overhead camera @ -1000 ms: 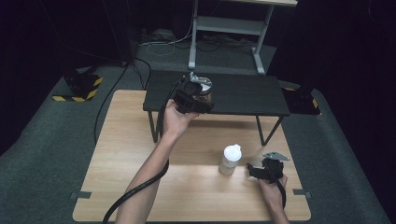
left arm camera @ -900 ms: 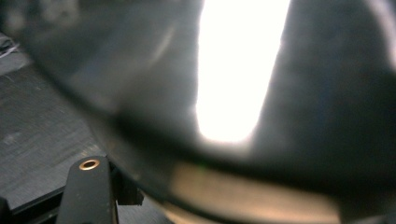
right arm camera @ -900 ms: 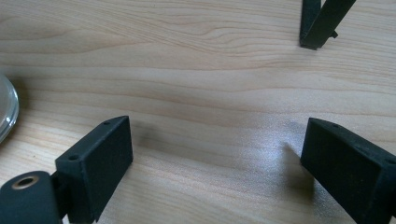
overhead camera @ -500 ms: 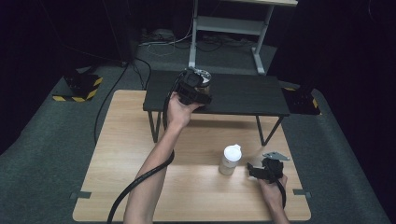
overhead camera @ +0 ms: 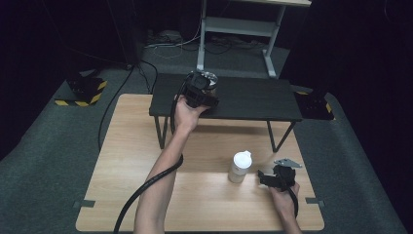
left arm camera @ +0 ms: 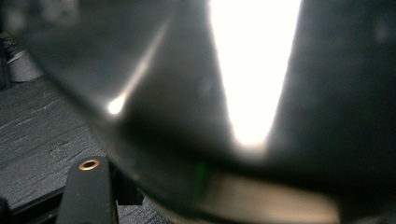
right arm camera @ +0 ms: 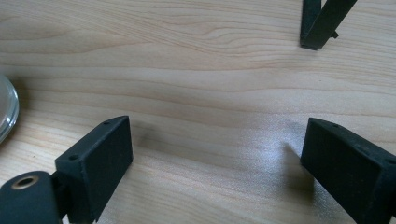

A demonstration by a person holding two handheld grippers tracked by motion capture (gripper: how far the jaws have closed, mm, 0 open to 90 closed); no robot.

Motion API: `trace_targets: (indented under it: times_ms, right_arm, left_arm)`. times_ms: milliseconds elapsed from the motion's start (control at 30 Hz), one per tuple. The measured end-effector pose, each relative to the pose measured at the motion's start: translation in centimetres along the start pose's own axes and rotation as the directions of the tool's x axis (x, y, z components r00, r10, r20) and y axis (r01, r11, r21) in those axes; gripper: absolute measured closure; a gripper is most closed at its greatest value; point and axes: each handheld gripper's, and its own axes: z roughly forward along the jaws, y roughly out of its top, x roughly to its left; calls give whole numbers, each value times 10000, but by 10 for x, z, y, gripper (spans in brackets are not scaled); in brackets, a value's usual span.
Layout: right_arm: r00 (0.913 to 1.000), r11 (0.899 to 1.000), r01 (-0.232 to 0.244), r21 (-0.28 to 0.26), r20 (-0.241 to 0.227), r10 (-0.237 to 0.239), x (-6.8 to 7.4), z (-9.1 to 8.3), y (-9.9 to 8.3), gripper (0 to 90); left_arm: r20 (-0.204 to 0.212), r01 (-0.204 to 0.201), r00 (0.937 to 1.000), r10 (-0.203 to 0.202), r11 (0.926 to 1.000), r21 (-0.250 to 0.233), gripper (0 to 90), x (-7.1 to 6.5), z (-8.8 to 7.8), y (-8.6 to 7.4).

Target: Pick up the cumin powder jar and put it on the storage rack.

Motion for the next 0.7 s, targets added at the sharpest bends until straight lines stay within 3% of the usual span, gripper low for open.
trace_targets:
  times_ms: [167,700]
  right_arm:
    - [10000,10000,7,1,4,-7,0,0,0,83]
    - [10000,10000,-1,4,10,1,0,0,1,83]
  left_arm:
    - [235,282,9993,-277,9994,-215,318,6,2,-5]
    - [170,286,9995,-281,9990,-342,317,5,2,-9]
